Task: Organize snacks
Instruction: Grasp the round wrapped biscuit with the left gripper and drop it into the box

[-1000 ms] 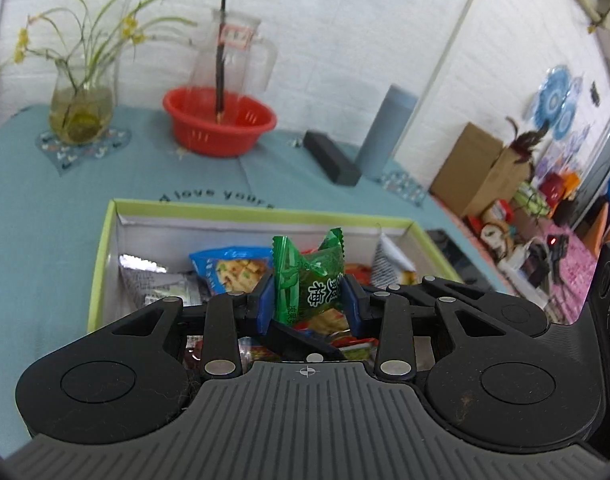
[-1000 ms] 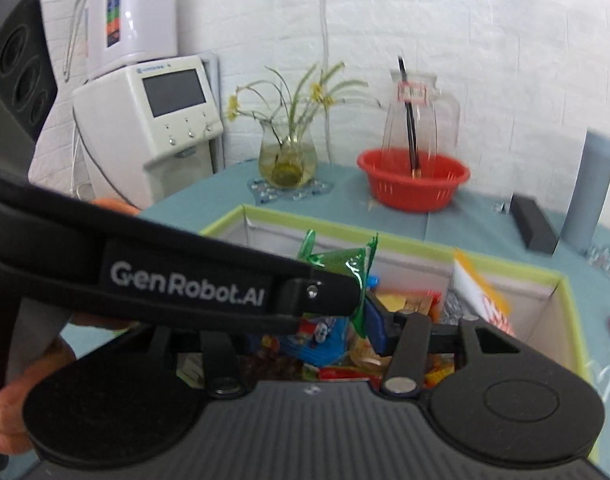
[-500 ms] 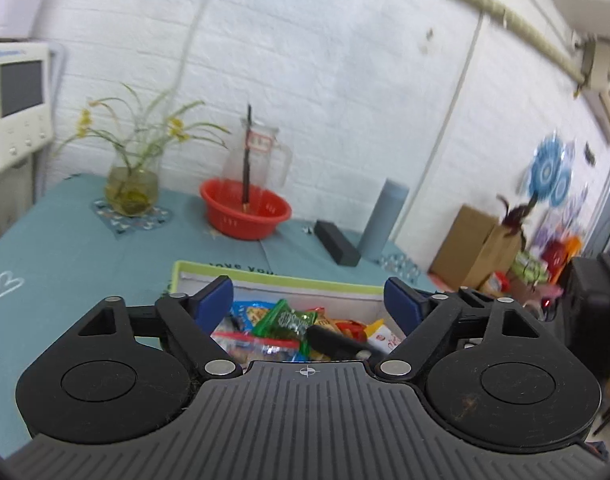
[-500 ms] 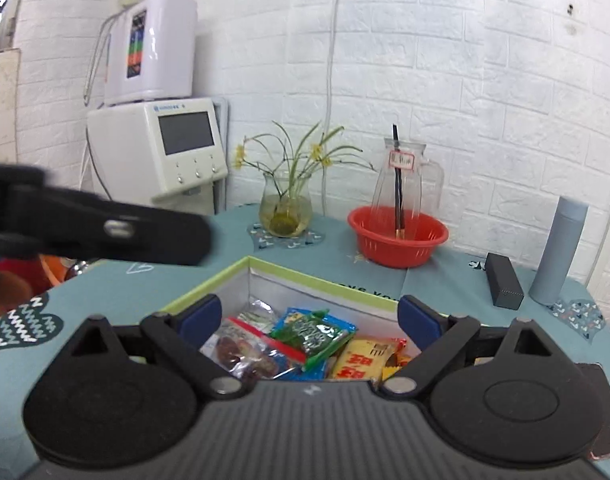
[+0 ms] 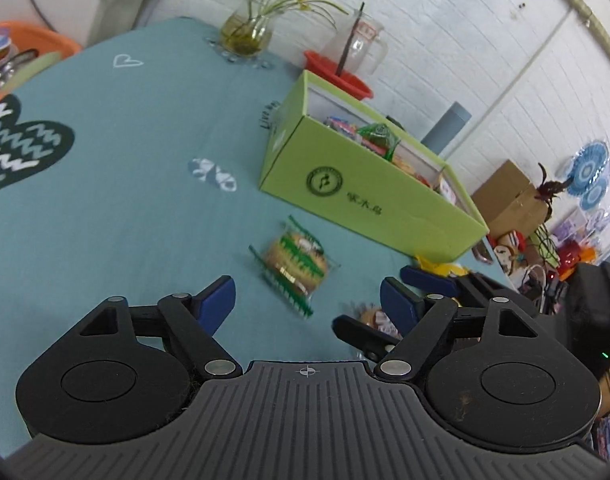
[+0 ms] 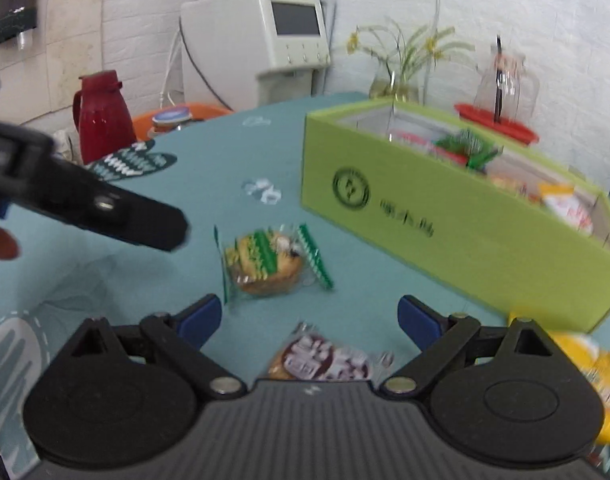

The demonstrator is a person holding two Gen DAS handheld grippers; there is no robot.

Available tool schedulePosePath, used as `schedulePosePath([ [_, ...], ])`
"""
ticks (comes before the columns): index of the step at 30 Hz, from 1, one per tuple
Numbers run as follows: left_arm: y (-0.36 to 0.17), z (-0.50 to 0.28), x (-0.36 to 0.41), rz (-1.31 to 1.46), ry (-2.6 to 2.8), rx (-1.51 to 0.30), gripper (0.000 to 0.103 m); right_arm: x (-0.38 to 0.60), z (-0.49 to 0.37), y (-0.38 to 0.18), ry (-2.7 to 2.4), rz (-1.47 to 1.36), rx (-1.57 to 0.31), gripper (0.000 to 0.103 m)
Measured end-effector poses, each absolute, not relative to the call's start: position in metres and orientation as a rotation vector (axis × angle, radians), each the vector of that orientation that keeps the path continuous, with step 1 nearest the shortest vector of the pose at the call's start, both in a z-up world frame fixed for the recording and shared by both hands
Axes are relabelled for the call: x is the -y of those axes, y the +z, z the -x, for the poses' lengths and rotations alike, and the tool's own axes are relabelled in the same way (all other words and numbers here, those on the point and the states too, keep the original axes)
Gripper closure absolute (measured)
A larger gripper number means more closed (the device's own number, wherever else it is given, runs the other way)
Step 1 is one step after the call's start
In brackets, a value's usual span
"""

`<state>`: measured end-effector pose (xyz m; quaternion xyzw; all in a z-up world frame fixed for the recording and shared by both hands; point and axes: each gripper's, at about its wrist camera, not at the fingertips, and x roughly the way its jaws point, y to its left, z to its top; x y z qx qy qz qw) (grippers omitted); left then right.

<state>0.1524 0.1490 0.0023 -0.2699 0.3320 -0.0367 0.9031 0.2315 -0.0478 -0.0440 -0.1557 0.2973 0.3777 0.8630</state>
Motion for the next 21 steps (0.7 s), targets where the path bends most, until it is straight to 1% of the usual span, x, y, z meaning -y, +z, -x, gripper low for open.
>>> schedulePosePath([
  [3,0.005,-0.135,-0.146,0.538,-0.084,-0.66,0.034,0.055,-0.217,-0.051,0.758,0.293,-0.66,0.009],
  [7,0.005,-0.133,-0.135,0.528,-0.126,-0.664,0.033,0.065,-0.186,-0.052,0.733,0.227,-0.676,0.009],
  [10,0.002,-0.143,-0.12,0.504,-0.182,-0.686,0.033,0.064,-0.175,-0.054,0.701,0.228,-0.665,0.009],
  [17,0.0,-0.192,-0.086,0.419,-0.287,-0.757,0.034,0.066,-0.192,-0.048,0.636,0.181,-0.66,0.009],
  [20,-0.006,-0.207,-0.07,0.368,-0.281,-0.798,0.039,0.064,-0.199,-0.057,0.638,0.158,-0.693,0.01],
  [21,-0.009,-0.211,-0.064,0.343,-0.272,-0.816,0.043,0.062,-0.199,-0.059,0.639,0.156,-0.695,0.009],
])
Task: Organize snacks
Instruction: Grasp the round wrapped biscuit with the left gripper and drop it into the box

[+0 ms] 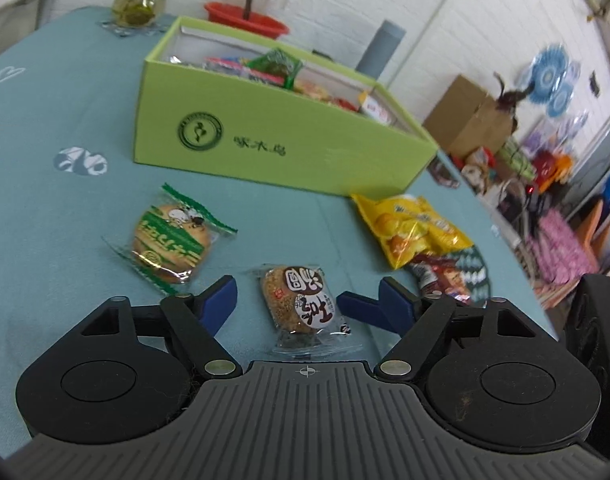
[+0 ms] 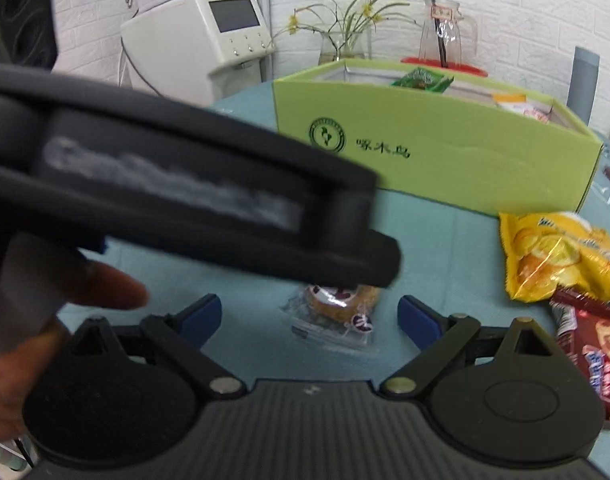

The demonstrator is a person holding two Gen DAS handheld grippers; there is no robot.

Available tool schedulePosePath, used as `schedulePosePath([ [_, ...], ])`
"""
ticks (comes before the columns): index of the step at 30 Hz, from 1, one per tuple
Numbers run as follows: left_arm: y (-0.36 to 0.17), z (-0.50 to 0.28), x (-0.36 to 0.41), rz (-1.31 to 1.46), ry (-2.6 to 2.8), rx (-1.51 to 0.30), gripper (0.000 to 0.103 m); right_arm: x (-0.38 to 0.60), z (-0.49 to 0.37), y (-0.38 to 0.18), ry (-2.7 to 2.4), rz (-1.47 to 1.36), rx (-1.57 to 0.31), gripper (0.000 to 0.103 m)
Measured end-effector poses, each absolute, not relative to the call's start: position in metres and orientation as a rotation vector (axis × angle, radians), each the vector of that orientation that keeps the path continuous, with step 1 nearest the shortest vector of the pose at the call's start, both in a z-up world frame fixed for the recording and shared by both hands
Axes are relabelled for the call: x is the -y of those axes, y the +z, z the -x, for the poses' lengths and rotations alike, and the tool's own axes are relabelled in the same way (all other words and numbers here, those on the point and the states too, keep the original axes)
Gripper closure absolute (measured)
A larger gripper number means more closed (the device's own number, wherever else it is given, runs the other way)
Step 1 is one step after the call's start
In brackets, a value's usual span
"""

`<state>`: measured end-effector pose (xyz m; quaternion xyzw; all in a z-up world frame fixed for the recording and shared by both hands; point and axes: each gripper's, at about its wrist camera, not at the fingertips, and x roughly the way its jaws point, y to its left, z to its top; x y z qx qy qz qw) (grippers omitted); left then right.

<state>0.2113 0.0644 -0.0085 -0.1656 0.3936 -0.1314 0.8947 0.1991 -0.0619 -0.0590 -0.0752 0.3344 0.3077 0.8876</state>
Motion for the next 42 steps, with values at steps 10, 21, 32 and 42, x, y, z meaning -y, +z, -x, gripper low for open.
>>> schedulePosePath([
  [10,-0.022,-0.222,-0.051,0.264,-0.253,-0.855,0.046,0.059,-0.201,-0.065,0.602,0.212,-0.656,0.009],
  [21,-0.025,-0.212,-0.055,0.328,-0.317,-0.831,0.088,0.073,-0.195,-0.057,0.596,0.194,-0.642,0.048],
  [32,0.072,-0.303,-0.092,0.297,-0.268,-0.599,0.087,0.033,-0.299,0.03,0.637,0.261,-0.403,0.046],
  [42,0.03,-0.415,-0.127,0.289,-0.169,-0.698,0.085,-0.021,-0.405,0.0,0.646,0.265,-0.582,0.041],
])
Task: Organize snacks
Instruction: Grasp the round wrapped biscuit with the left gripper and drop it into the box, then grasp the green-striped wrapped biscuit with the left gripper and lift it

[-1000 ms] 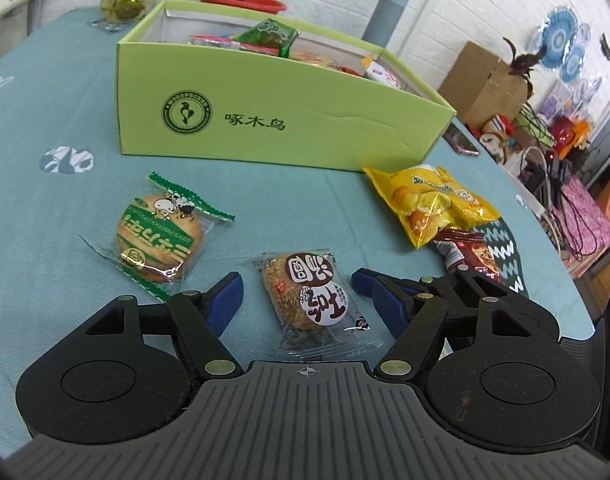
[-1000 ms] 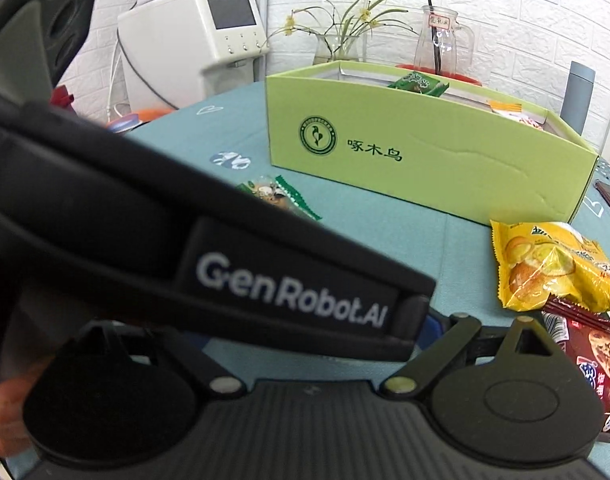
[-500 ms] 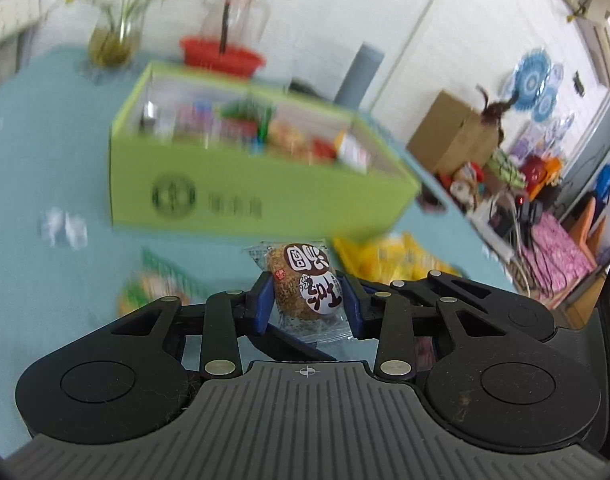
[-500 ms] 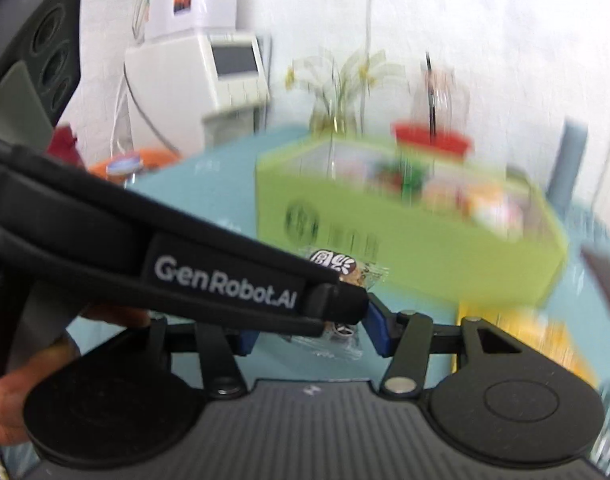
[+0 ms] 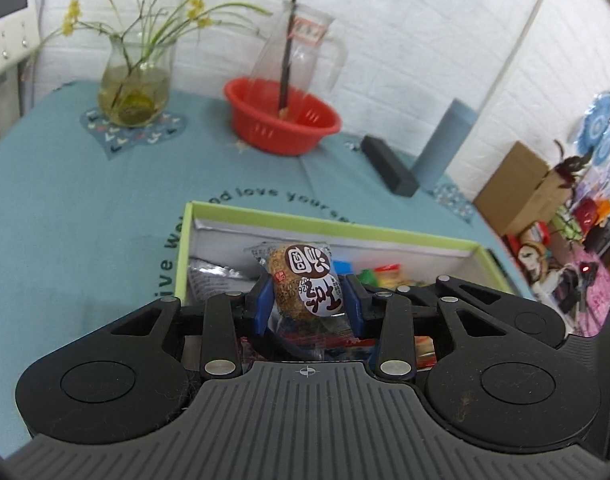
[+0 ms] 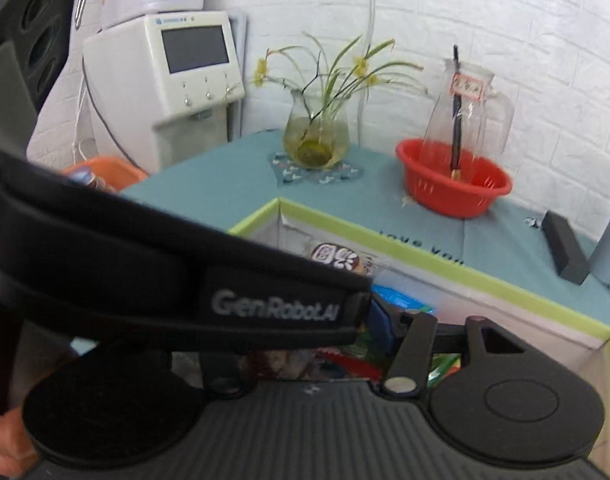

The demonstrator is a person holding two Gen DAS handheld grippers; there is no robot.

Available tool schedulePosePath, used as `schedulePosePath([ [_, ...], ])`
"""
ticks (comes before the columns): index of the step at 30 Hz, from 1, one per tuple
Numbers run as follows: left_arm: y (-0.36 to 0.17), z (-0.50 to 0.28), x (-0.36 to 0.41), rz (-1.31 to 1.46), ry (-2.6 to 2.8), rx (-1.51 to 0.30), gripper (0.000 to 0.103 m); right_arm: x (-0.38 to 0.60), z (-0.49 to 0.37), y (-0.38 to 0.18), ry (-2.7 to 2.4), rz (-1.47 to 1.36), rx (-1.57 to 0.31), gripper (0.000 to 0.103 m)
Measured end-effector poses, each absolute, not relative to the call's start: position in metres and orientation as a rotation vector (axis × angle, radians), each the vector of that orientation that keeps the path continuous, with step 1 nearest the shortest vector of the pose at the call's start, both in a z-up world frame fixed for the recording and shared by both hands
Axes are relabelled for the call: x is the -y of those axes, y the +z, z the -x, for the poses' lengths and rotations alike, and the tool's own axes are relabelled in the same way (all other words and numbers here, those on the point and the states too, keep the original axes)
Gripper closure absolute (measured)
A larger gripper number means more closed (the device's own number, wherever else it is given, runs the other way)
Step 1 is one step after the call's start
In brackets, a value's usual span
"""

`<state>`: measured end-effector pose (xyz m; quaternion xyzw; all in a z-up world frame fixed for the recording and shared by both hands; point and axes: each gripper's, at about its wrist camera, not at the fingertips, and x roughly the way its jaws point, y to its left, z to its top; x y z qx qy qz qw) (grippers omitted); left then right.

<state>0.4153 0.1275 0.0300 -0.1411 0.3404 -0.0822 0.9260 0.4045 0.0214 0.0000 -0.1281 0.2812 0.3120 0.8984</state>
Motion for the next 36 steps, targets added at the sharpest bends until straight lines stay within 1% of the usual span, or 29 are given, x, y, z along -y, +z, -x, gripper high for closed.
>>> schedulePosePath([
  [1,0.029,-0.413,-0.124,0.249,-0.147,-0.686,0.08,-0.024,-0.404,-0.002,0.648,0.272,-0.584,0.04],
  [2,0.029,-0.409,-0.12,0.218,-0.135,-0.667,0.075,-0.024,-0.403,-0.003,0.64,0.287,-0.573,0.034],
  [3,0.03,-0.406,-0.119,0.202,-0.134,-0.647,0.062,-0.026,-0.402,-0.003,0.625,0.303,-0.56,0.026],
  [4,0.032,-0.403,-0.118,0.194,-0.13,-0.63,0.055,-0.025,-0.401,-0.003,0.614,0.31,-0.55,0.023],
  [5,0.036,-0.398,-0.119,0.194,-0.132,-0.611,0.054,-0.022,-0.399,-0.004,0.609,0.304,-0.55,0.011],
  [6,0.042,-0.392,-0.119,0.198,-0.14,-0.591,0.052,-0.015,-0.394,0.0,0.598,0.277,-0.535,0.009],
  [8,0.06,-0.369,-0.119,0.204,-0.152,-0.518,0.045,-0.002,-0.379,0.014,0.576,0.225,-0.476,0.008],
  [10,0.078,-0.342,-0.118,0.202,-0.154,-0.434,0.029,0.011,-0.349,0.028,0.515,0.205,-0.361,0.001],
  [13,0.099,-0.295,-0.118,0.212,-0.176,-0.345,0.024,0.028,-0.293,0.032,0.536,0.164,-0.276,0.001],
  [16,0.097,-0.254,-0.118,0.233,-0.203,-0.344,0.021,0.038,-0.247,0.014,0.572,0.162,-0.319,0.001],
  [19,0.071,-0.224,-0.116,0.275,-0.19,-0.414,0.02,0.044,-0.221,-0.018,0.577,0.144,-0.449,0.001],
  [21,0.044,-0.21,-0.114,0.317,-0.163,-0.494,0.02,0.048,-0.207,-0.038,0.573,0.116,-0.528,0.001],
  [23,0.016,-0.197,-0.113,0.362,-0.124,-0.571,0.022,0.054,-0.194,-0.056,0.57,0.084,-0.601,0.001],
  [25,0.0,-0.192,-0.113,0.377,-0.09,-0.615,0.024,0.056,-0.19,-0.066,0.593,0.078,-0.651,0.001],
  [30,-0.001,-0.21,-0.119,0.336,-0.092,-0.619,0.026,0.046,-0.193,-0.063,0.651,0.118,-0.642,0.001],
  [32,-0.003,-0.233,-0.122,0.293,-0.11,-0.668,0.029,0.036,-0.206,-0.061,0.697,0.141,-0.65,0.001],
  [34,-0.009,-0.251,-0.128,0.286,-0.13,-0.739,0.043,0.024,-0.213,-0.058,0.766,0.164,-0.672,0.001],
  [35,-0.012,-0.259,-0.132,0.284,-0.162,-0.774,0.048,0.019,-0.216,-0.056,0.791,0.173,-0.685,0.001],
  [36,-0.014,-0.263,-0.134,0.278,-0.187,-0.795,0.059,0.012,-0.221,-0.057,0.828,0.19,-0.701,0.001],
])
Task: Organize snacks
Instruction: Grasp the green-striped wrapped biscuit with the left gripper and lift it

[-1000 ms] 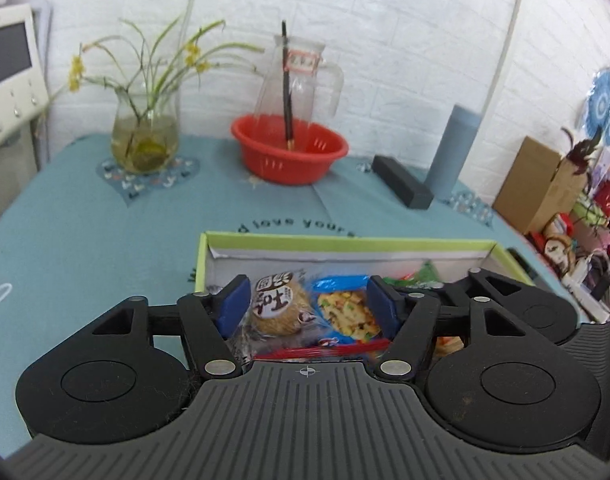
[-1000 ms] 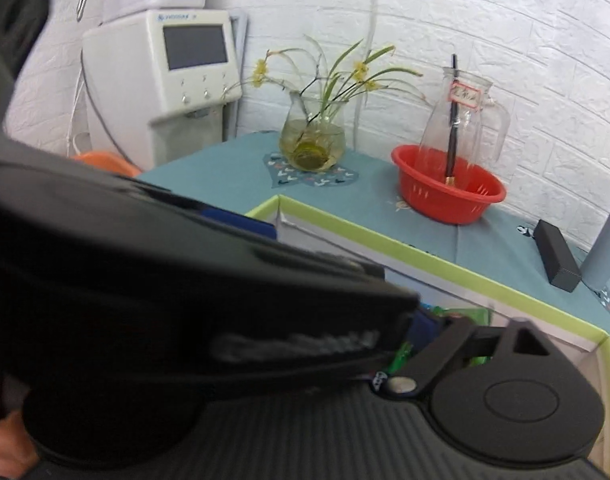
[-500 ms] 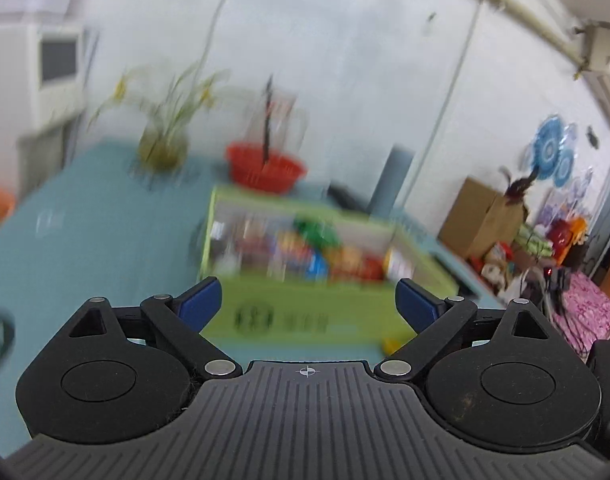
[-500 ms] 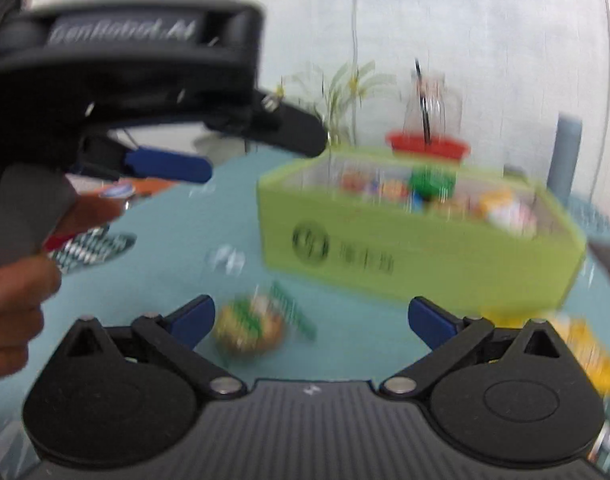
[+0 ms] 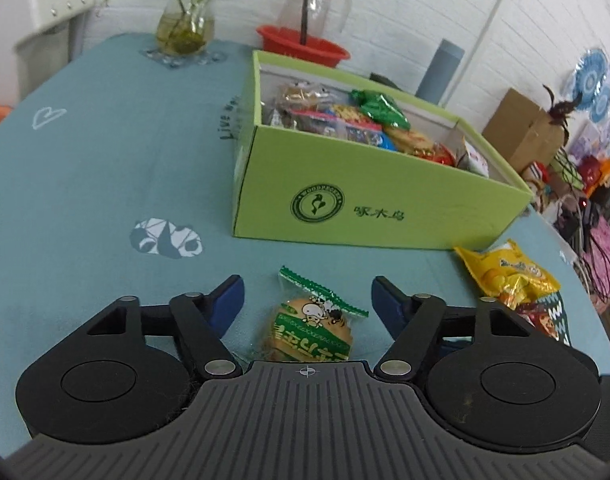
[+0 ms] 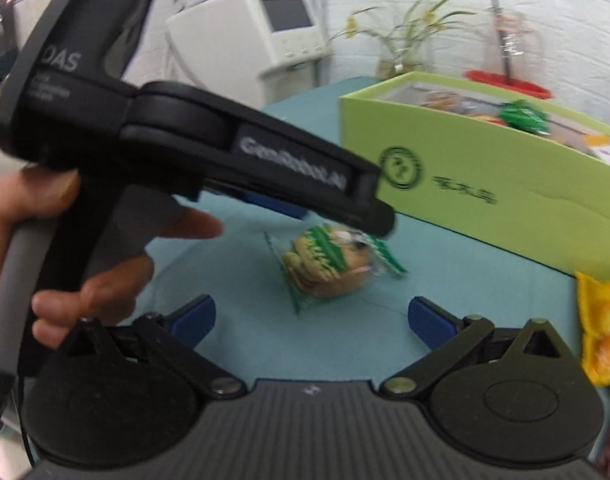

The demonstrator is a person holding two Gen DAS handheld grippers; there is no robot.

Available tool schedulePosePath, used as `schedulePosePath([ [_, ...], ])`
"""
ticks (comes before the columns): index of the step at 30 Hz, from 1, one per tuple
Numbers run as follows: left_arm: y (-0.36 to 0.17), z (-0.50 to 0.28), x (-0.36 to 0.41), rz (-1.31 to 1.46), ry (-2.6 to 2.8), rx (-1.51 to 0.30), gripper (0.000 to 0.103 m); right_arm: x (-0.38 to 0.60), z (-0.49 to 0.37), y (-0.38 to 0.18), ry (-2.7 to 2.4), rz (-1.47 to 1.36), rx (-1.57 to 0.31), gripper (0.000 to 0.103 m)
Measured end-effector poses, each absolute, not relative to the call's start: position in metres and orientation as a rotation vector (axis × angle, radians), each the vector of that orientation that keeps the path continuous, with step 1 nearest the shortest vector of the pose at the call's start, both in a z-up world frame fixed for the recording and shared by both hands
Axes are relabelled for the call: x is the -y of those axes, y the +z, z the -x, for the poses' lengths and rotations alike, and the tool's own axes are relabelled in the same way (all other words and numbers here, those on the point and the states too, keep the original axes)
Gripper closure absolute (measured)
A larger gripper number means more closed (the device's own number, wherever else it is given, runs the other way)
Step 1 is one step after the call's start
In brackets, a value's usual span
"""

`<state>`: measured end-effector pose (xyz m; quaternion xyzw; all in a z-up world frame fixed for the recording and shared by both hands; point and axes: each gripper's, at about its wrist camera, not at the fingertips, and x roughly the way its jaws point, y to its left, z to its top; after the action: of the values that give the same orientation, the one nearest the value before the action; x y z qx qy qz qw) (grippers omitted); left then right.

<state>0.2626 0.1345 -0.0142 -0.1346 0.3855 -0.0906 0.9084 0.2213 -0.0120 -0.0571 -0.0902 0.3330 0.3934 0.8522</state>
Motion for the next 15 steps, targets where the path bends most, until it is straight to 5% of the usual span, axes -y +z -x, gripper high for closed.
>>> schedulePosePath([
  [5,-0.02,-0.263,-0.14,0.206,-0.286,-0.845,0.075,-0.019,-0.236,-0.06,0.915,0.28,-0.699,0.001],
  [15,-0.022,-0.222,-0.095,0.195,-0.297,-0.843,0.073,0.012,-0.193,-0.06,0.869,0.338,-0.685,0.001],
])
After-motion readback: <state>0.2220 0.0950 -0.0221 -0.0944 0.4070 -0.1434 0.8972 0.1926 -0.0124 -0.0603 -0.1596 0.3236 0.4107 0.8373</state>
